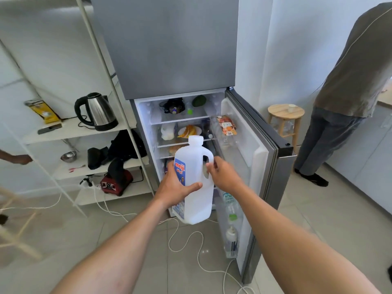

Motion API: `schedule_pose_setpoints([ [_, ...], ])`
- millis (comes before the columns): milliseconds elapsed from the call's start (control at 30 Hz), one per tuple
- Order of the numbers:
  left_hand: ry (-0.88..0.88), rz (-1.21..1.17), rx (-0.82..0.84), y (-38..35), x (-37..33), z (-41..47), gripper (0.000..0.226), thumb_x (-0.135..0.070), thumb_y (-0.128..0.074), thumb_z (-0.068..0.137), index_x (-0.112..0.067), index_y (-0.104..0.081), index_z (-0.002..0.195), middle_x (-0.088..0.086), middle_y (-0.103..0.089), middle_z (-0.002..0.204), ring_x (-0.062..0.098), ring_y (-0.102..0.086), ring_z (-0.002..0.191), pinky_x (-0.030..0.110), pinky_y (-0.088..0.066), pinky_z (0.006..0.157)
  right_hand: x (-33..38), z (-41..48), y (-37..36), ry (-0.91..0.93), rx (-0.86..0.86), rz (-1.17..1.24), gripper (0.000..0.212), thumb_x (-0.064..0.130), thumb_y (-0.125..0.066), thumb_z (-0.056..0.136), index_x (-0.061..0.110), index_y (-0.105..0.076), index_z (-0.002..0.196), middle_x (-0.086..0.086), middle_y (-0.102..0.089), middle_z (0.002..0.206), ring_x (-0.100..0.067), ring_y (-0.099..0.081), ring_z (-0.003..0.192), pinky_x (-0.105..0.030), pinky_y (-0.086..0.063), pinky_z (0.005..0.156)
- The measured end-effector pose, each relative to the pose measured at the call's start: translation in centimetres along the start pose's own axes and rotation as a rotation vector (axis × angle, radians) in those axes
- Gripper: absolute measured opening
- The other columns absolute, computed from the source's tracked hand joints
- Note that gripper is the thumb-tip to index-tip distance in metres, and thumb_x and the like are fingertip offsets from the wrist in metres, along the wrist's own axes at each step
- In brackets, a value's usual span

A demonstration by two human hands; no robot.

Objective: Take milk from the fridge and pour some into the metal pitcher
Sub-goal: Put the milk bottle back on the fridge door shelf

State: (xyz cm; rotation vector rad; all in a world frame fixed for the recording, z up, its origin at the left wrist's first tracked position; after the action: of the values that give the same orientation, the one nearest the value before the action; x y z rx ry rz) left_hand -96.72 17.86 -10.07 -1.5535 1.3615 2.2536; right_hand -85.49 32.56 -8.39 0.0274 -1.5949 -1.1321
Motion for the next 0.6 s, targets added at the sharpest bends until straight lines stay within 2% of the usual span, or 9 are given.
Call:
schedule_pose_setpoints([
  [167,0.067,-0.023,0.030,0.1,2.4,0.7,0.100,-0.062,-0.086,0.056,-0.035,-0.024,0.130,-0.016,-0.054,0.120,0.015,-0.059,0.111,0.041,-0.052,0.096,-0.1,1.2,-2.4,-0.007,0.059,-0.024,0.023,0.032,-0.039,0.102,0.012,-0.050,0.104,-0.007,-0.064,0.100,-0.026,-0.061,0.089,-0.043,-0.052,0.079],
  [267,0.085,-0.053,0.041,0.1,3.8,1.6,0.094,-0.059,-0.086,0.058,-0.031,-0.029,0.128,-0.014,-0.051,0.120,0.014,-0.057,0.115,0.039,-0.050,0.097,-0.4,1.7,-3.9,-0.007,0.077,-0.065,0.016,0.028,-0.038,0.103,0.014,-0.045,0.098,-0.009,-0.063,0.096,-0.026,-0.057,0.082,-0.037,-0.047,0.070],
  [333,0.098,-0.081,0.045,0.0,5.0,2.4,0.094,-0.057,-0.086,0.061,-0.028,-0.032,0.132,-0.021,-0.047,0.118,0.012,-0.055,0.117,0.037,-0.049,0.099,-0.6,2.3,-5.2,-0.014,0.107,-0.097,0.014,0.027,-0.038,0.103,0.015,-0.042,0.095,-0.010,-0.063,0.094,-0.027,-0.055,0.079,-0.035,-0.043,0.067],
  [400,0.103,-0.135,0.071,-0.4,6.4,3.3,0.096,-0.059,-0.086,0.060,-0.034,-0.028,0.132,-0.030,-0.045,0.120,0.009,-0.055,0.117,0.039,-0.050,0.100,-1.3,3.0,-6.6,-0.028,0.143,-0.127,0.014,0.027,-0.038,0.103,0.016,-0.041,0.095,-0.012,-0.063,0.095,-0.029,-0.056,0.080,-0.038,-0.046,0.069],
  [500,0.139,-0.184,0.114,-1.6,9.1,4.9,0.099,-0.064,-0.087,0.054,-0.043,-0.026,0.130,-0.021,-0.050,0.128,0.007,-0.056,0.119,0.042,-0.051,0.100,-2.7,4.2,-8.5,-0.066,0.172,-0.191,0.016,0.029,-0.037,0.103,0.014,-0.042,0.101,-0.007,-0.058,0.093,-0.028,-0.053,0.080,-0.036,-0.041,0.069],
  [600,0.178,-0.191,0.172,-2.8,11.2,6.5,0.101,-0.059,-0.088,0.054,-0.039,-0.027,0.132,-0.015,-0.052,0.127,0.008,-0.057,0.116,0.042,-0.053,0.098,-4.5,5.5,-10.3,-0.130,0.195,-0.212,0.024,0.030,-0.038,0.103,0.012,-0.046,0.115,-0.009,-0.063,0.104,-0.028,-0.060,0.091,-0.040,-0.051,0.077],
])
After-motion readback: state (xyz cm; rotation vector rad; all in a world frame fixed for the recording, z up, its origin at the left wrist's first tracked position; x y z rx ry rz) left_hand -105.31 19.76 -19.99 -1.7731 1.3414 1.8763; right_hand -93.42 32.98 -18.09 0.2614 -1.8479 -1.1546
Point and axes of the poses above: each hand's wrist, its own z-axis towards the middle knuckle, its own y-axis out of the back of the hand, x = y × z, the point moved 4 cm from there along z, towards the middle knuckle
